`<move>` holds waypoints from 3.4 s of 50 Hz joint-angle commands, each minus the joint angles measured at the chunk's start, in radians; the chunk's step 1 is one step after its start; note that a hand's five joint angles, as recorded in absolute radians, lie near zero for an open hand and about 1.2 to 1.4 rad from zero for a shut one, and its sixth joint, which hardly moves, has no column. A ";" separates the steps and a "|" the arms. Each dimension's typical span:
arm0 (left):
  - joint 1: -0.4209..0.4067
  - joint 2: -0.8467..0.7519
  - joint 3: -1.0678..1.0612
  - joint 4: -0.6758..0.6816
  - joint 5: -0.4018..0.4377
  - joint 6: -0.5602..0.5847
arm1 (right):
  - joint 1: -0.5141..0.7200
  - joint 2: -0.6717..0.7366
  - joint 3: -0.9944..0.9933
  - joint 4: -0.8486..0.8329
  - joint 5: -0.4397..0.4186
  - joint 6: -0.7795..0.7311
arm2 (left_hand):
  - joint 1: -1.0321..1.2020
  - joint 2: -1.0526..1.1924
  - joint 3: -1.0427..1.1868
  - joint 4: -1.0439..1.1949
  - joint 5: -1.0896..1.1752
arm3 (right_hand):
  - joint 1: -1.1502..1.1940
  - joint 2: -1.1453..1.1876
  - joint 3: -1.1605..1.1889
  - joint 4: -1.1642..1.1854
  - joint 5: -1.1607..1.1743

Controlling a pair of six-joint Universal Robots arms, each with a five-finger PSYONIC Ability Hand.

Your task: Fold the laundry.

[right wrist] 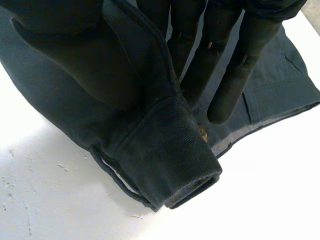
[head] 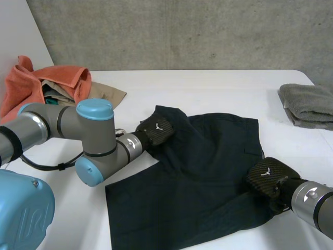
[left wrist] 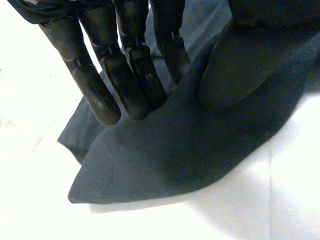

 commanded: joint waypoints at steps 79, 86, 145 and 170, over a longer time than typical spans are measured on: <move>-0.159 0.901 -0.917 -0.217 -0.442 -0.516 | 0.053 -0.096 -0.094 0.009 0.007 0.193 | 0.248 0.203 0.209 0.200 0.260 | 0.264 0.216 0.212 0.199 0.215; -0.232 1.002 -0.944 -0.518 -0.435 -0.415 | -0.029 -0.143 -0.035 0.342 0.001 -0.183 | 0.248 0.203 0.209 0.200 0.260 | 0.264 0.216 0.212 0.199 0.215; -0.054 0.305 -0.248 0.294 -0.536 -0.154 | 0.087 0.326 -0.480 -0.096 0.116 0.418 | -0.973 -1.019 -1.012 -1.022 -0.962 | -0.833 -0.881 -0.885 -0.898 -0.883; -0.080 0.406 -0.447 0.294 -0.536 -0.200 | -0.005 0.335 -0.288 -0.358 0.075 0.392 | -0.973 -1.019 -1.012 -1.022 -0.962 | 0.264 0.216 0.212 0.199 0.215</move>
